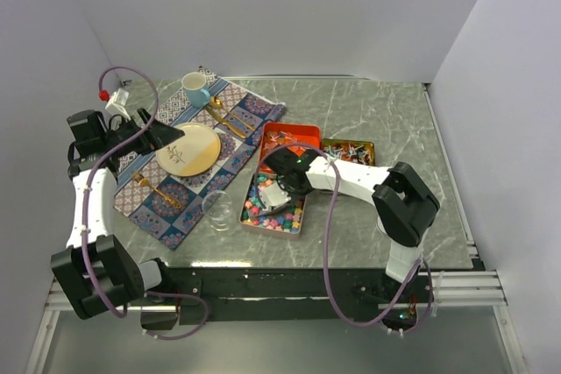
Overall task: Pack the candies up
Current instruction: Scoop the fake candies from the storage box.
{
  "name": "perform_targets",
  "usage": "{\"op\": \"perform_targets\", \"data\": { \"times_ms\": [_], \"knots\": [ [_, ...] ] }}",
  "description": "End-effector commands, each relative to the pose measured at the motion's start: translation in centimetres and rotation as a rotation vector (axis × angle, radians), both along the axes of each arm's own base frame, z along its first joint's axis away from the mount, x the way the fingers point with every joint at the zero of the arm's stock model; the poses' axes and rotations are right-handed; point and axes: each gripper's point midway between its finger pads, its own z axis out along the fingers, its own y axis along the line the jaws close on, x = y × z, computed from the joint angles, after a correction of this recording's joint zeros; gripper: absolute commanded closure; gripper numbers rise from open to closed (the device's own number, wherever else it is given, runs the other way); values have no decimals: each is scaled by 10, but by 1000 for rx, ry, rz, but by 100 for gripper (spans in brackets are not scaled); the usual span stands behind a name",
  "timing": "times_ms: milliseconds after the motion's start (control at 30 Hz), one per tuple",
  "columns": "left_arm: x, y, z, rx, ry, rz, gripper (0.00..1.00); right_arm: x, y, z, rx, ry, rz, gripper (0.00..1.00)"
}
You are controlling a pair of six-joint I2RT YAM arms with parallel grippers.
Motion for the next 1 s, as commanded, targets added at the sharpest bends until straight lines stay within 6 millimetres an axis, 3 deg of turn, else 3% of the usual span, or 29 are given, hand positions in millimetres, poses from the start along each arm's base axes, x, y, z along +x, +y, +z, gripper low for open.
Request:
{"op": "perform_targets", "data": {
  "times_ms": [0,333,500,700,867,967],
  "knots": [
    [11,8,15,52,-53,5,15,11,15,12,203,-29,-61,100],
    [19,12,17,64,-61,8,15,27,-8,38,343,-151,-179,100],
    [19,14,5,81,-43,13,15,20,-11,84,414,-196,-187,100],
    [26,28,-12,123,-9,101,17,18,-20,123,271,-252,-115,100],
    [29,33,4,130,-64,169,17,23,-13,149,170,-281,-62,100],
    [24,34,7,134,-83,199,17,27,-1,147,116,-290,-27,100]
  ]
}}
